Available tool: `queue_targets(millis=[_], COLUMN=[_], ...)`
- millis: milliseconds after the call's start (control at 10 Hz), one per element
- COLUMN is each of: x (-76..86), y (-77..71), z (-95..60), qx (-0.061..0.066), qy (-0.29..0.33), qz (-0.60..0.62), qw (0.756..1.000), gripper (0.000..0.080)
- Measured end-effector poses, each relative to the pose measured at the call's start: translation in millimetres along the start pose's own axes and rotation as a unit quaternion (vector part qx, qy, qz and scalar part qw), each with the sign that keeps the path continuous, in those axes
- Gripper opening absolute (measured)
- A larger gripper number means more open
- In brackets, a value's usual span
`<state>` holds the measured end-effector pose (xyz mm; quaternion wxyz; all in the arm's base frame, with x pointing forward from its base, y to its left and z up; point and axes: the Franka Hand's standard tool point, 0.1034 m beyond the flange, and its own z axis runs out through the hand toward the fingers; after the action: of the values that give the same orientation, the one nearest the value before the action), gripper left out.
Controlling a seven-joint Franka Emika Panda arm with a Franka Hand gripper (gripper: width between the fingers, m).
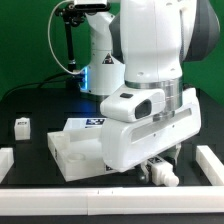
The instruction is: Assemble one leg
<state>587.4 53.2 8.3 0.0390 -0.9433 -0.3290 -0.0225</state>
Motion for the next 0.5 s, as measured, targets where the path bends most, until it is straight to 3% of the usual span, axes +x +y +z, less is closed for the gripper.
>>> queue_targets(millis=[100,200,400,500], x=[0.0,0.1,1.2,3.8], y=[0.0,0.1,-0.2,-3.1], z=[0.1,0.0,-3.1,-22.9], qx=[0.000,0.000,0.001,0.012], qy=[0.000,0.000,-0.001,-0.015], qz=[0.000,0.000,0.002,0.004], qw=[1.000,1.000,1.000,1.000], gripper=[0.0382,0.0282,0.0282,0.0282])
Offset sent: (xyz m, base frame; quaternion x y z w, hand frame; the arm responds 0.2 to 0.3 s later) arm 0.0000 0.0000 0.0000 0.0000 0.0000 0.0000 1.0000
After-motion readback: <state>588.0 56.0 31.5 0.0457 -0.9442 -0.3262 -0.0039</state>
